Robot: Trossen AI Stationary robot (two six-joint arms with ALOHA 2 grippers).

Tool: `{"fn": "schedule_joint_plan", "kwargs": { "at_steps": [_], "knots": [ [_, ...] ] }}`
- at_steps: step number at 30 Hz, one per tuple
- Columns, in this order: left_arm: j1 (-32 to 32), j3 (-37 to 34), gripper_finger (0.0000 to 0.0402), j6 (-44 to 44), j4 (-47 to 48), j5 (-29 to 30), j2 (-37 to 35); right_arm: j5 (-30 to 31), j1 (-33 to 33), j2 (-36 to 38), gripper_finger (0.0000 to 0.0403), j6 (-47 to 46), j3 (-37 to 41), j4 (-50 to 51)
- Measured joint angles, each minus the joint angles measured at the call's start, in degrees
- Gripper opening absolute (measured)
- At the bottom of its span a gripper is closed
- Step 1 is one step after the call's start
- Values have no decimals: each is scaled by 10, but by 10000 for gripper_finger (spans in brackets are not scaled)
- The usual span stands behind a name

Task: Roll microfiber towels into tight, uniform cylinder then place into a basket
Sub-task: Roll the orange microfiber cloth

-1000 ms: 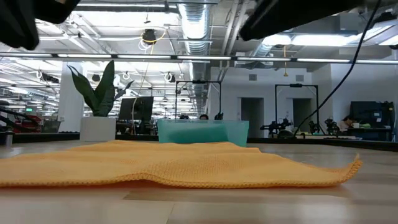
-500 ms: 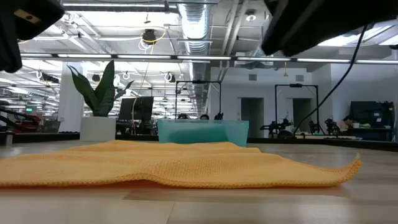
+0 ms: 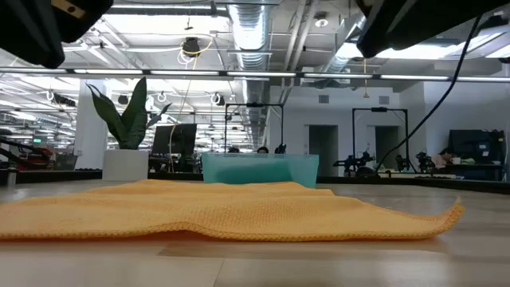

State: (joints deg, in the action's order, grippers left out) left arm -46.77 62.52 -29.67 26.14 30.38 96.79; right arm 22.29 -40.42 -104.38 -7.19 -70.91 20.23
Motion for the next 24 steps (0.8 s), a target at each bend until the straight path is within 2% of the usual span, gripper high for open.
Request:
{"fn": "schedule_joint_plan", "kwargs": {
  "at_steps": [5,9,13,17,24],
  "knots": [
    [10,0,34,-5,0,-62,0,-16,5,0,120,-20,0,1],
    [11,0,61,-21,0,-65,0,-17,5,0,125,-40,0,1],
    [11,0,106,-32,0,-67,0,-17,3,0,141,-44,0,1],
    [9,0,142,-34,3,-109,1,-17,5,0,162,-44,0,4],
    [-6,0,155,-15,1,-96,50,-17,4,0,187,-44,0,6]
  ]
}}
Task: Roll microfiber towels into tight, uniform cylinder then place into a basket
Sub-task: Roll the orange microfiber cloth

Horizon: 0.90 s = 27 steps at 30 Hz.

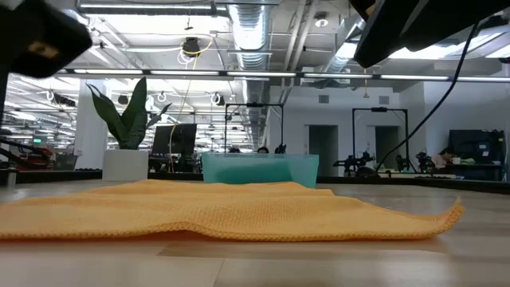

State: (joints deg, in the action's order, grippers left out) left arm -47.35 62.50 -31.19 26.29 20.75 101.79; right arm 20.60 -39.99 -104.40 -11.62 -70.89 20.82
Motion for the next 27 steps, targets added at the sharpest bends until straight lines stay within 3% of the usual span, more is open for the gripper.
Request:
{"fn": "schedule_joint_plan", "kwargs": {
  "at_steps": [8,19,27],
  "knots": [
    [0,0,155,1,4,-11,53,0,0,0,193,0,0,0],
    [0,0,155,-51,58,-6,52,-1,0,0,192,-24,1,15],
    [0,0,155,-51,59,-1,52,-28,-4,0,185,-50,55,-2]
  ]
}}
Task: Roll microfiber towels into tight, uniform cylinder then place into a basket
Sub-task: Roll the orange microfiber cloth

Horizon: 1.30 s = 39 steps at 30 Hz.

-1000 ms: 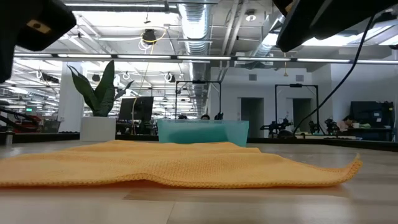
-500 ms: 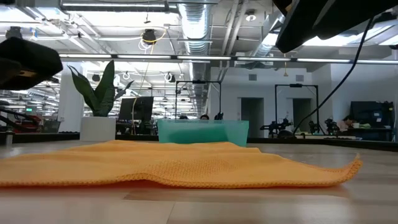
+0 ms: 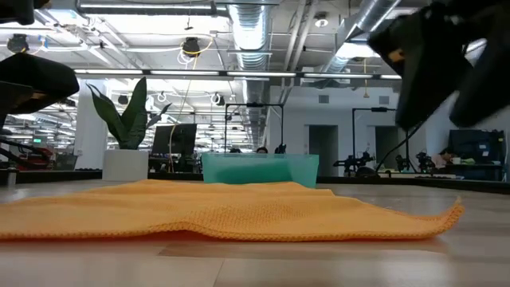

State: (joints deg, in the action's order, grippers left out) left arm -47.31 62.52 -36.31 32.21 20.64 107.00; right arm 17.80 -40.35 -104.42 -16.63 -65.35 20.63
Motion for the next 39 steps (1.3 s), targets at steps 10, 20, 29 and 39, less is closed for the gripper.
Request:
{"fn": "schedule_joint_plan", "kwargs": {
  "at_steps": [10,20,29,39],
  "knots": [
    [5,-1,155,0,2,14,0,0,-20,0,186,0,40,-86],
    [13,0,155,-1,1,13,0,0,-10,0,184,0,60,-118],
    [13,-1,155,-11,0,12,0,0,-10,0,184,0,105,-161],
    [13,-1,155,-12,0,12,0,0,-8,-4,181,0,135,-216]
  ]
}}
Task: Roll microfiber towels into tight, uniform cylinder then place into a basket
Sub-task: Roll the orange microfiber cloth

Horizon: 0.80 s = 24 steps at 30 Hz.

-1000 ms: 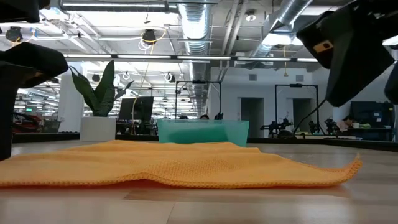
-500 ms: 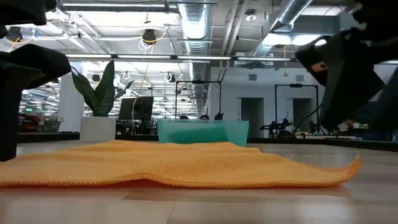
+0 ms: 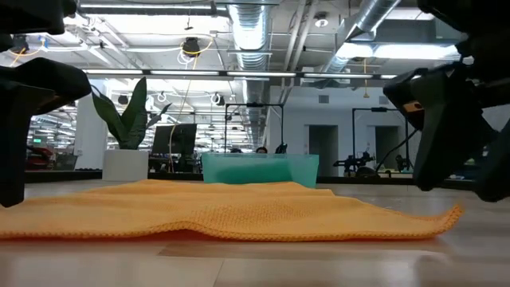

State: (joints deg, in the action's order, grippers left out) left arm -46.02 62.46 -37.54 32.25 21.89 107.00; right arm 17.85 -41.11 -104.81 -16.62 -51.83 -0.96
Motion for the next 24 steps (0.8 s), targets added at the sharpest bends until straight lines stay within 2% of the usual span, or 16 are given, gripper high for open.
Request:
{"fn": "schedule_joint_plan", "kwargs": {
  "at_steps": [5,9,16,20,24],
  "knots": [
    [1,0,155,4,0,0,0,0,1,-55,181,14,-4,-65],
    [3,0,155,4,0,0,0,9,2,-84,177,15,-10,-72],
    [4,0,155,2,0,1,0,0,7,-80,160,15,-10,-64],
    [4,0,155,2,0,1,0,-2,7,-68,132,15,-8,-56],
    [4,0,153,-2,1,2,0,-2,6,-68,83,16,-8,-51]
  ]
}}
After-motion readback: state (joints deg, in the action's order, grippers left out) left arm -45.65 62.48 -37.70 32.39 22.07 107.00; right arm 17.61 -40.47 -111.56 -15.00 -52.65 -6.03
